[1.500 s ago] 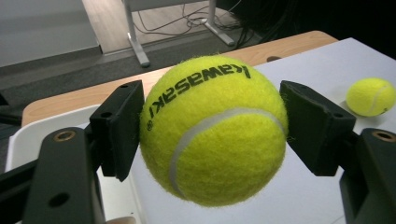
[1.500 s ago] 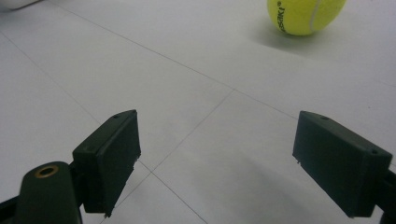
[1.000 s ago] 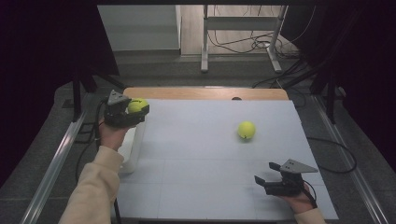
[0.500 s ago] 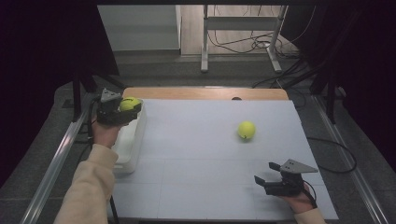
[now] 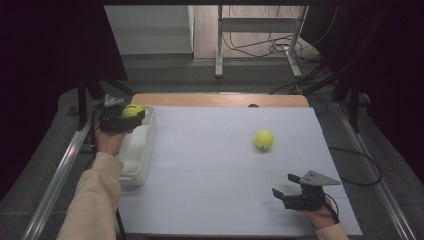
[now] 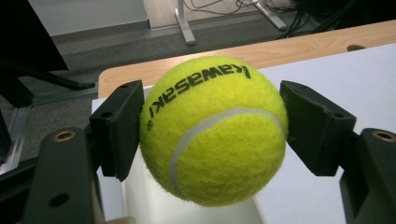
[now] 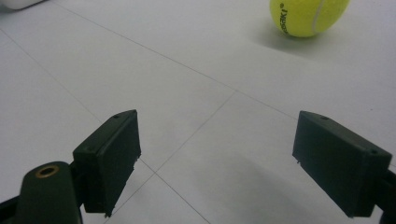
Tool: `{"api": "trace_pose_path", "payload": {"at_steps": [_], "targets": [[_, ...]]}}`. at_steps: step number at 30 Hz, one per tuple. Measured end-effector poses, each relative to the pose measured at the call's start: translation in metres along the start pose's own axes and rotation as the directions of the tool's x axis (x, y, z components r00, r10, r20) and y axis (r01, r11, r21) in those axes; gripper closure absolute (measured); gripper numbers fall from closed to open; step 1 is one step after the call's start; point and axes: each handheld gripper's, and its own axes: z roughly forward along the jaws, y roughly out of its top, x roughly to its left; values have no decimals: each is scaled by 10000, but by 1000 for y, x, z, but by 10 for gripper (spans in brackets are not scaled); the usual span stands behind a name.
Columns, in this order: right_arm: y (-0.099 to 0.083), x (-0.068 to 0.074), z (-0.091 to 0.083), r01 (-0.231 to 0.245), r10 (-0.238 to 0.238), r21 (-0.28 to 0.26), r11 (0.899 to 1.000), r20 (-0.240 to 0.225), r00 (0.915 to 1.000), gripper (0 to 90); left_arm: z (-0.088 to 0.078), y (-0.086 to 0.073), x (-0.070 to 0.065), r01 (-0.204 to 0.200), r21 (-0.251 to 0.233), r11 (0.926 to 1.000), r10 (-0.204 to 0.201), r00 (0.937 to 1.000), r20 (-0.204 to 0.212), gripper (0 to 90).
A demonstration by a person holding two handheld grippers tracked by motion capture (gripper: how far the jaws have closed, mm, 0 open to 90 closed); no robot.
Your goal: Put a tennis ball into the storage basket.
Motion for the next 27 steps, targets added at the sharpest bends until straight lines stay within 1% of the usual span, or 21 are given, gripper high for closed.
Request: {"api": "trace_pose_path", "payload": {"at_steps": [10,17,21,27], "targets": [[0,0,0,-12,12,16,10000,-2,10000,158,12,0,4,11,426,9991,-5,9999,-131,263],[0,-1,0,-22,22,25,10000,1,10000,158,17,0,6,43,622,9981,-32,9998,-184,263],[-1,-1,1,-25,25,48,10000,12,10000,158,21,-1,8,-23,827,9966,48,9996,-296,263],[-1,-1,1,-26,26,52,10000,18,10000,158,25,-1,9,-53,1008,9949,86,9995,-319,262]]}}
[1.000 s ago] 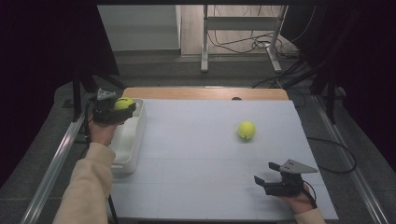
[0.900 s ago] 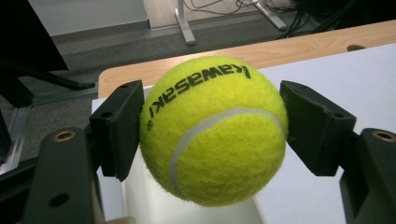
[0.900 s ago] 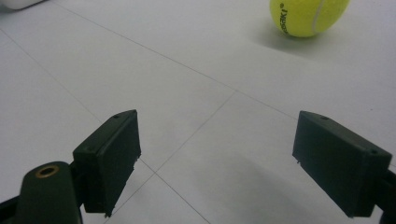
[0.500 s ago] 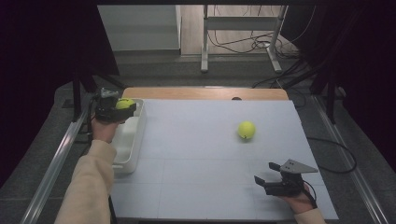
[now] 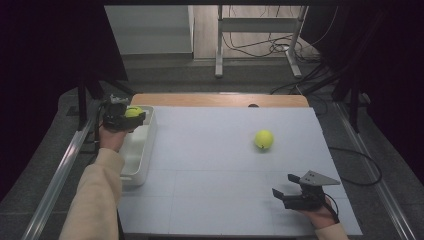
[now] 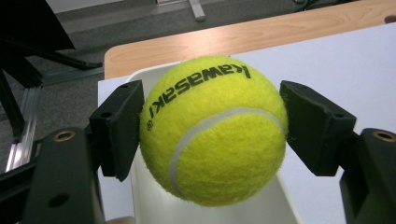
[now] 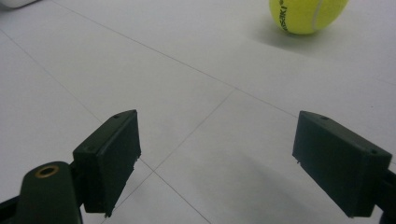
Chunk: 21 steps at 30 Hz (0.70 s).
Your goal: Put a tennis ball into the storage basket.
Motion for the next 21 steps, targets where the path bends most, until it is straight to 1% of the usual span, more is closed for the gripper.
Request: {"api": "trace_pose_path", "payload": {"at_steps": [3,4,5,11,19,21], "targets": [[0,0,0,-1,1,0,10000,-2,10000,158,4,-1,0,-24,220,9998,24,10000,21,262],[0,0,0,-1,1,0,10000,-2,10000,158,4,-1,0,-24,220,9998,24,10000,21,262],[0,0,0,-1,1,1,10000,-3,10000,158,6,-1,0,-96,324,9994,97,10000,-21,262],[0,0,0,4,-4,2,10000,-3,10000,158,10,-1,0,-115,496,9987,119,9999,-77,262],[0,0,0,4,-4,10,10000,-16,10000,158,16,-2,-3,-196,878,9959,206,9997,-104,262],[0,0,0,10,-10,2,10000,-13,10000,158,18,-2,-5,-277,1021,9944,289,9995,-99,262]]}}
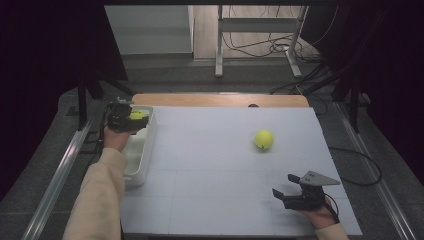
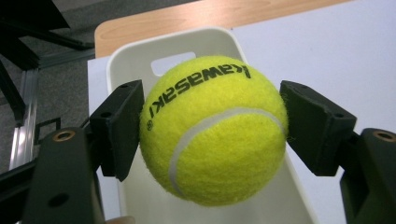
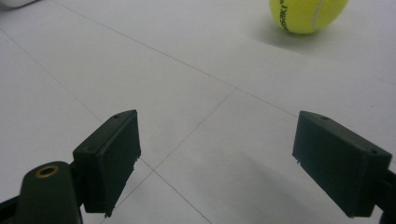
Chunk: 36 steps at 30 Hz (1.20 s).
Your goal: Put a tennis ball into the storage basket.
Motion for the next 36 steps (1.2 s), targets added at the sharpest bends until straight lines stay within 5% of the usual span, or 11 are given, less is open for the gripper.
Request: {"api": "trace_pose_path", "payload": {"at_steps": [24,36], "targets": [[0,0,-1,22,-22,-12,10000,12,10000,158,1,-1,1,3,139,9999,-2,10000,-78,252],[0,1,-2,68,-68,-25,10000,83,9999,158,-18,0,-4,-59,-984,9951,111,9986,526,160]]}}
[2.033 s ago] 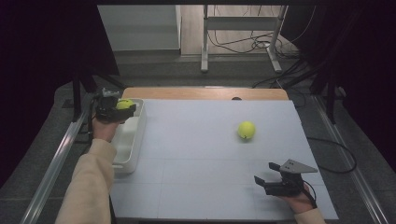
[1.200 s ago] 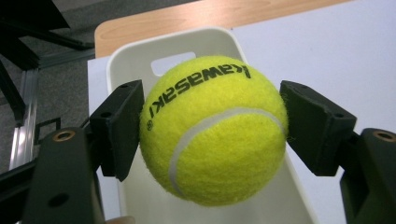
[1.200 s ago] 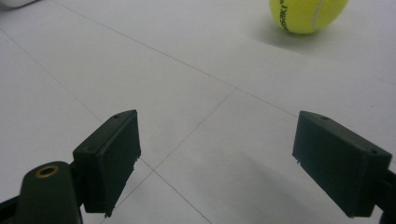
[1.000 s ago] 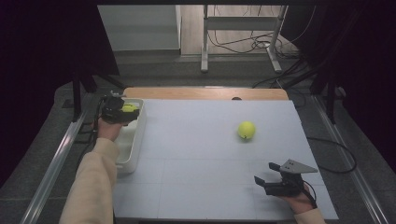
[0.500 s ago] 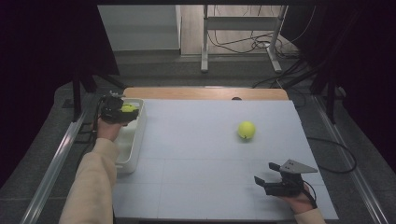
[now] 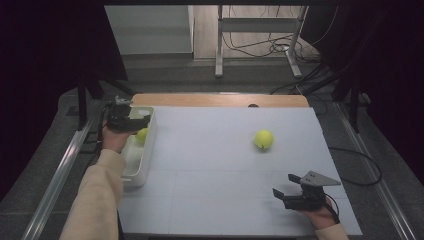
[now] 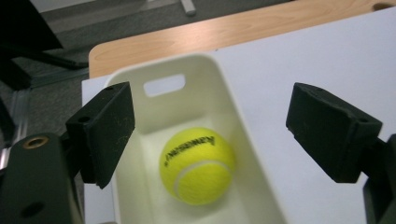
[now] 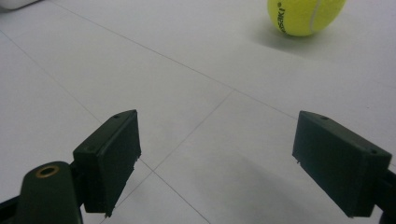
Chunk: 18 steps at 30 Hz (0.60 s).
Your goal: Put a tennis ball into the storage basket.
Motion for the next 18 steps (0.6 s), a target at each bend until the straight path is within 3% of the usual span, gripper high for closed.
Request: {"api": "trace_pose_path", "payload": {"at_steps": [8,18], "targets": [[0,0,0,4,-4,-19,10000,-10,10000,158,-8,-2,-3,97,-297,9995,-84,9990,433,163],[1,0,2,-21,21,-11,10000,-88,10000,158,-21,-4,-15,190,-795,9967,-87,9919,1271,167]]}}
